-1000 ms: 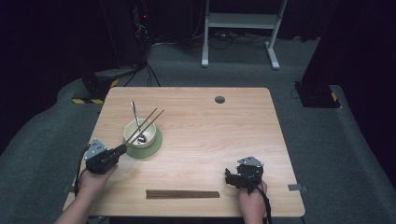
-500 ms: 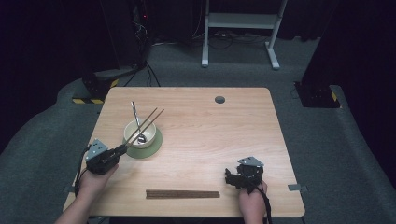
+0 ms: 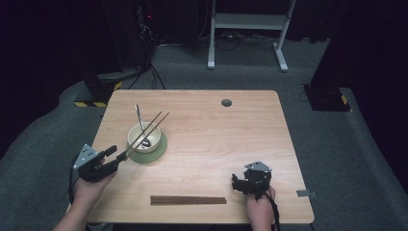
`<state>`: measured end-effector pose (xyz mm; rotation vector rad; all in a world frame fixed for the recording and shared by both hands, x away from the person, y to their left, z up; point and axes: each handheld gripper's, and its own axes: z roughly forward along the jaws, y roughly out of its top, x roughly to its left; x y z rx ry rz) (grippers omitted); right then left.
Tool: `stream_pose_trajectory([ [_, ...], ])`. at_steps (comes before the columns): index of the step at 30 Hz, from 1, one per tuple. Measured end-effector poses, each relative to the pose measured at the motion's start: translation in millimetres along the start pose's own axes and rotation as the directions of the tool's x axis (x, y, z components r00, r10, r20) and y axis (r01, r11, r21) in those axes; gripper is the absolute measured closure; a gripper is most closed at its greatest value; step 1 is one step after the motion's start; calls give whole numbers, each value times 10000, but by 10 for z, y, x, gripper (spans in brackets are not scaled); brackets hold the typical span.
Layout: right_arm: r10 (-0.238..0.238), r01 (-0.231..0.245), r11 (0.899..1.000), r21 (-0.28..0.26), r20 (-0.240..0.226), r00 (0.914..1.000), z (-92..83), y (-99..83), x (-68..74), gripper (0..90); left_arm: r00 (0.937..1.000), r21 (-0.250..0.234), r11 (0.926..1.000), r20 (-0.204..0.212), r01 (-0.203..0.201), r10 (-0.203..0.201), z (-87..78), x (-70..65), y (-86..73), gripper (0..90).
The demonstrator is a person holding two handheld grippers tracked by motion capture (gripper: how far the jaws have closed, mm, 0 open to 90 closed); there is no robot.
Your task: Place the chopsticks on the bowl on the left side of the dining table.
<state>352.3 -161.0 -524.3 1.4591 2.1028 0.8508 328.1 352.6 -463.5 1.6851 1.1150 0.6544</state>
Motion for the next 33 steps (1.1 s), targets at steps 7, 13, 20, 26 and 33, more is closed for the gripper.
stream_pose_trajectory([
  [7,-8,8,10000,-5,-1,10000,0,0,-1,94,9964,778,9944,-398,-716,748,190,-69,-102,362],
  [13,-4,4,10000,-2,1,10000,0,0,0,94,9928,1253,9870,-512,-1010,1081,341,-178,-122,524],
  [20,-12,12,10000,-5,11,10000,-10,-11,7,94,9920,1223,9887,-810,-864,967,366,-159,-121,640],
  [26,-10,10,10000,-9,-11,10000,-12,-12,6,94,9952,1109,9911,-569,-730,797,365,-151,-123,729],
  [33,-26,26,10000,-9,-24,10000,-11,-11,5,94,9957,1039,9908,-232,-863,891,362,-164,-123,761],
])
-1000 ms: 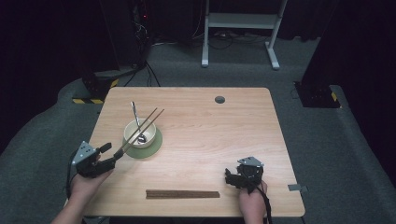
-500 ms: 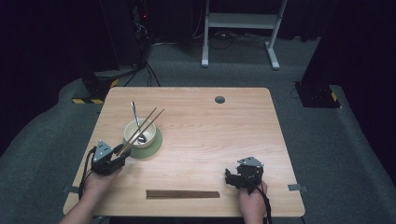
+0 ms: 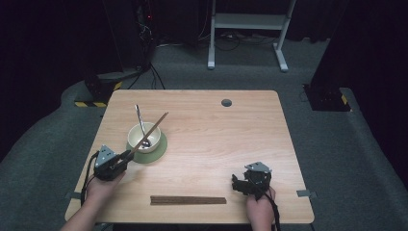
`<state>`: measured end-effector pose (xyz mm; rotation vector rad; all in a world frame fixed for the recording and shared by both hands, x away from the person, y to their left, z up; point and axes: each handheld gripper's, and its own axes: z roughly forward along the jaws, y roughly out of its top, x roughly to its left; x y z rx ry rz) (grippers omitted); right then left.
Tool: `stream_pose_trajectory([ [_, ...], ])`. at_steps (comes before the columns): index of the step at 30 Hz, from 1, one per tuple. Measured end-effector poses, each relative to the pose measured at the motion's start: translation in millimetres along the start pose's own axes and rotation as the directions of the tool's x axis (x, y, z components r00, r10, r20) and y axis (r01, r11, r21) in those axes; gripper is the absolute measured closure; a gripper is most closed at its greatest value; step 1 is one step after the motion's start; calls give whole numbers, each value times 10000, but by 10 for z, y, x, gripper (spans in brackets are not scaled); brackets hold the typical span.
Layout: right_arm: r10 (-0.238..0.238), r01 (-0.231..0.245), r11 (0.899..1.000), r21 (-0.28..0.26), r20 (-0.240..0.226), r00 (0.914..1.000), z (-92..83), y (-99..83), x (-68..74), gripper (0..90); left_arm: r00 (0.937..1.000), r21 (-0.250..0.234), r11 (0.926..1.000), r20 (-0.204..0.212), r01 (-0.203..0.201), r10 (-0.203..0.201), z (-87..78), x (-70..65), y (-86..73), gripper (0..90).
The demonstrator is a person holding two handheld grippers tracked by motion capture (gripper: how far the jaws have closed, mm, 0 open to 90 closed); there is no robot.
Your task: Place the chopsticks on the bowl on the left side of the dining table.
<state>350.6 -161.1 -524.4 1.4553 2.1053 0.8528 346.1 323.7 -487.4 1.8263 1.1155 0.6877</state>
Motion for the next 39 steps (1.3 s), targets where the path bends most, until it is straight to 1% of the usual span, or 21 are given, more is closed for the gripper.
stream_pose_trajectory([
  [1,0,0,10000,0,0,10000,0,0,0,94,10000,-5,10000,93,7,-7,-7,-4,-2,761],
  [4,-9,9,10000,4,8,10000,0,0,1,93,9994,-34,9999,307,-165,166,-24,-37,-14,762],
  [7,-8,8,10000,4,5,10000,0,0,1,93,9991,36,9998,394,-175,173,-34,-55,-36,762],
  [12,0,0,10000,1,-3,10000,0,0,0,94,9986,-25,9999,508,-114,115,-72,-35,-46,761],
  [14,-3,3,10000,5,5,10000,0,0,1,93,9987,-35,10000,505,19,-17,-79,-15,-55,754],
  [17,-10,10,10000,1,0,10000,0,0,-1,94,9987,-21,10000,496,77,-76,-83,7,-65,706],
  [20,-59,59,10000,0,-66,10000,1,2,-5,95,9989,81,9999,446,103,-107,-74,19,-84,606],
  [22,-25,25,10000,-1,-90,10000,1,3,-9,93,9990,134,9999,439,9,-15,-72,26,-95,596],
  [23,-12,11,10000,-25,-218,9998,2,7,-26,94,9991,130,9999,418,-43,37,-75,28,-95,579],
  [24,-12,11,10000,-25,-218,9998,2,7,-26,94,9992,126,9999,384,-56,51,-78,29,-95,579],
  [26,-43,45,9999,103,-220,9997,-6,24,-31,123,9996,108,9999,289,-9,5,-87,45,-88,568],
  [27,-158,158,9999,42,-138,9998,-19,39,-27,127,9996,89,10000,273,39,-42,-89,51,-87,564],
  [28,-188,187,9998,-57,-114,9998,-35,49,-17,128,9996,81,9999,260,72,-74,-93,62,-85,562],
  [30,-273,262,9988,-419,-254,9993,-92,110,22,128,9997,67,9999,223,126,-128,-96,78,-84,557],
  [31,-361,335,9972,-672,-367,9987,-150,191,86,128,9997,79,9999,212,126,-128,-96,87,-82,553],
  [33,-391,358,9964,-765,-429,9983,-172,221,112,128,9997,87,9999,166,148,-150,-98,101,-81,551],
  [34,-365,318,9960,-832,-562,9977,-196,259,151,127,9997,93,9998,141,181,-183,-101,119,-79,550],
  [35,-312,231,9956,-911,-886,9956,-219,305,193,120,9997,107,9997,89,218,-219,-101,128,-78,549],
  [37,-234,96,9941,-1081,-1267,9917,-229,380,268,116,9992,170,9991,-26,392,-392,-100,164,-74,554],
  [39,-341,185,9935,-1125,-1382,9898,-213,443,357,117,9986,142,9986,-96,519,-517,-103,196,-74,554],
])
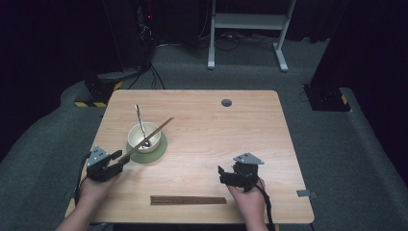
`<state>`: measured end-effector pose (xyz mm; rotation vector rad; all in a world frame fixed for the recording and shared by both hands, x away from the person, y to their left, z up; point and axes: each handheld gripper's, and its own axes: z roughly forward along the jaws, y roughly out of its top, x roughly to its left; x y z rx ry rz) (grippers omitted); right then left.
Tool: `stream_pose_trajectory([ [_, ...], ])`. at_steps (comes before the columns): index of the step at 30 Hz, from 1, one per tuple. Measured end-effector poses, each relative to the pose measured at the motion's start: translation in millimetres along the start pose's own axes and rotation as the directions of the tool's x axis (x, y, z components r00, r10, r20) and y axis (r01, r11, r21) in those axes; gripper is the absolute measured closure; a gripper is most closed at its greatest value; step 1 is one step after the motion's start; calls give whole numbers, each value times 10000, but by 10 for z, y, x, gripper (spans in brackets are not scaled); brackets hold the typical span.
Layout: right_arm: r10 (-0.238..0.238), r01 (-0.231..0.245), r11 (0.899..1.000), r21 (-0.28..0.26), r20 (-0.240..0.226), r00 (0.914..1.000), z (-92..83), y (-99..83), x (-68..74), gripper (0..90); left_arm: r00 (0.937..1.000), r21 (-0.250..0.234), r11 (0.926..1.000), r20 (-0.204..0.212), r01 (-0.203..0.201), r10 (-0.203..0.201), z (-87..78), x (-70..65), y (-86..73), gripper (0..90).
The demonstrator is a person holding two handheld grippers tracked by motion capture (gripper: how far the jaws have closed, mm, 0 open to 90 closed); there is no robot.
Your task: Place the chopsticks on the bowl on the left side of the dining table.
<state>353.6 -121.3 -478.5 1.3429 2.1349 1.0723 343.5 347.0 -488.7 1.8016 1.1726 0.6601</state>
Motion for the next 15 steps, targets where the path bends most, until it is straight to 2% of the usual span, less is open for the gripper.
stream_pose_trajectory([
  [4,-287,286,9996,-25,-295,9992,138,125,243,128,9998,-77,9998,-112,187,-188,-5,68,5,542],
  [9,-684,681,9977,-63,-608,9958,280,220,455,149,9991,-61,9991,-111,410,-411,-3,151,8,505],
  [12,-939,941,9956,-16,-802,9923,363,305,607,158,9986,-2,9987,-140,506,-506,13,183,8,494],
  [15,-1210,1194,9926,-229,-969,9879,408,412,746,193,9971,-13,9972,-146,742,-743,38,230,12,492],
])
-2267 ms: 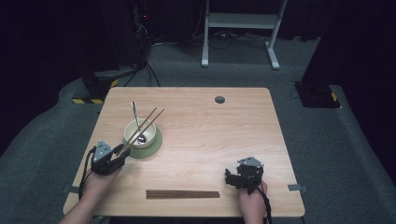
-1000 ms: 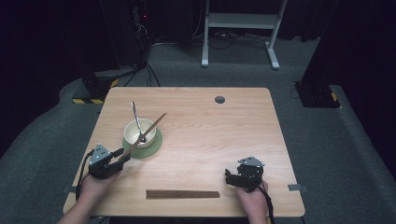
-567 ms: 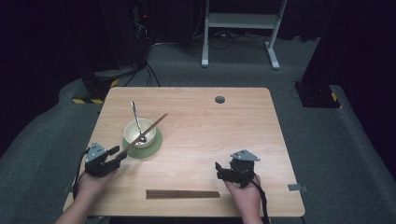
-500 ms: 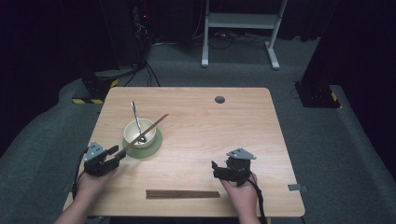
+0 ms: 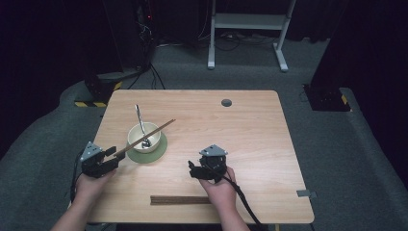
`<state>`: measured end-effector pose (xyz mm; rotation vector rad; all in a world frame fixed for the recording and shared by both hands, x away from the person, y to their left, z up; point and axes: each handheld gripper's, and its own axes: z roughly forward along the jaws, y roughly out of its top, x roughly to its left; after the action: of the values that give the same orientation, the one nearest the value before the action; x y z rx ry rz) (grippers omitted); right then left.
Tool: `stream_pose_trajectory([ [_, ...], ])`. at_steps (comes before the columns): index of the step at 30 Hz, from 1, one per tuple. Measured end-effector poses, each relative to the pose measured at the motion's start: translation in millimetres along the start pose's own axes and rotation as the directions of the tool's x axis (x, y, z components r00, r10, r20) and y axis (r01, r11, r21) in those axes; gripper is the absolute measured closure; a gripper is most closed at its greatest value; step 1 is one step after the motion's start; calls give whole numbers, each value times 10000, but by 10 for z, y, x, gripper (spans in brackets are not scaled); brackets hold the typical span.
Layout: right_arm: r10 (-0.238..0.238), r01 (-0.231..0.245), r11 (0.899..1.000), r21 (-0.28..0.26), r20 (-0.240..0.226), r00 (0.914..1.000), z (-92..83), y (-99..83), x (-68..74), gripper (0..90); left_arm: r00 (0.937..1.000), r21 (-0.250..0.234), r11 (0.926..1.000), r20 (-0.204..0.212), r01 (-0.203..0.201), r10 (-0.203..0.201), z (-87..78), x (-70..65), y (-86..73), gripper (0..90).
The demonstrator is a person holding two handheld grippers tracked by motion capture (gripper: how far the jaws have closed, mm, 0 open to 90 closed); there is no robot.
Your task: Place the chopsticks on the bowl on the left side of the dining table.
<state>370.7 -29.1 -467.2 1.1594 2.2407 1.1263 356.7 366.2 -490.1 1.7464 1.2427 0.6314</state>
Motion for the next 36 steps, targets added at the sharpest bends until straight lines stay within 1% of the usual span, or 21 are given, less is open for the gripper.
stream_pose_trajectory([
  [3,-85,82,9998,-196,-147,9999,85,124,88,223,9998,-64,9998,-45,192,-192,2,37,4,492],
  [5,-121,116,9996,-261,-196,9997,160,207,129,233,9996,-118,9996,-101,270,-271,-5,57,9,491],
  [6,-152,146,9995,-292,-207,9997,190,237,142,237,9995,-157,9996,-206,241,-244,-10,68,12,486],
  [7,-128,122,9994,-321,-196,9997,230,276,162,242,9990,-218,9995,-359,241,-249,-15,79,12,482],
  [8,-202,195,9991,-387,-158,9997,281,323,180,249,9987,-218,9994,-424,258,-267,-18,89,13,473],
  [10,-330,326,9985,-436,-70,9994,369,391,210,265,9978,-220,9989,-514,419,-430,-14,115,11,470],
  [12,-424,421,9981,-452,-52,9991,446,443,231,288,9970,-223,9986,-596,487,-500,-11,133,11,470],
  [13,-519,522,9976,-453,71,9986,498,477,241,301,9965,-233,9983,-629,531,-544,-10,140,11,470],
  [16,-592,601,9968,-528,178,9981,616,539,235,324,9945,-202,9981,-856,579,-595,5,158,11,471],
  [19,-451,458,9976,-521,134,9989,736,585,205,347,9923,-140,9974,-1017,701,-711,20,179,7,478],
  [21,-428,438,9976,-532,190,9989,809,616,196,366,9910,-143,9968,-1081,784,-795,24,192,5,483],
  [23,-517,531,9966,-634,230,9984,876,645,186,394,9884,-206,9955,-1187,928,-946,22,205,4,490],
  [25,-652,672,9963,-537,379,9971,950,683,181,395,9852,-362,9932,-1275,1106,-1144,11,221,8,501],
  [26,-666,686,9961,-550,360,9971,996,711,165,395,9848,-407,9928,-1283,1129,-1172,7,227,9,511],
  [28,-529,552,9969,-552,422,9977,1051,751,146,390,9831,-539,9909,-1288,1237,-1297,3,230,10,518],
  [30,-343,368,9978,-548,454,9984,1118,795,123,375,9830,-570,9905,-1286,1250,-1314,6,229,10,530],
  [32,-212,239,9975,-660,409,9989,1163,817,103,355,9820,-577,9899,-1311,1297,-1363,17,222,10,546],
  [34,-125,158,9969,-766,433,9990,1200,833,86,351,9818,-581,9900,-1330,1286,-1353,27,212,10,555],
  [36,18,7,9973,-733,345,9994,1241,844,64,350,9818,-614,9901,-1349,1264,-1338,31,203,13,567],
])
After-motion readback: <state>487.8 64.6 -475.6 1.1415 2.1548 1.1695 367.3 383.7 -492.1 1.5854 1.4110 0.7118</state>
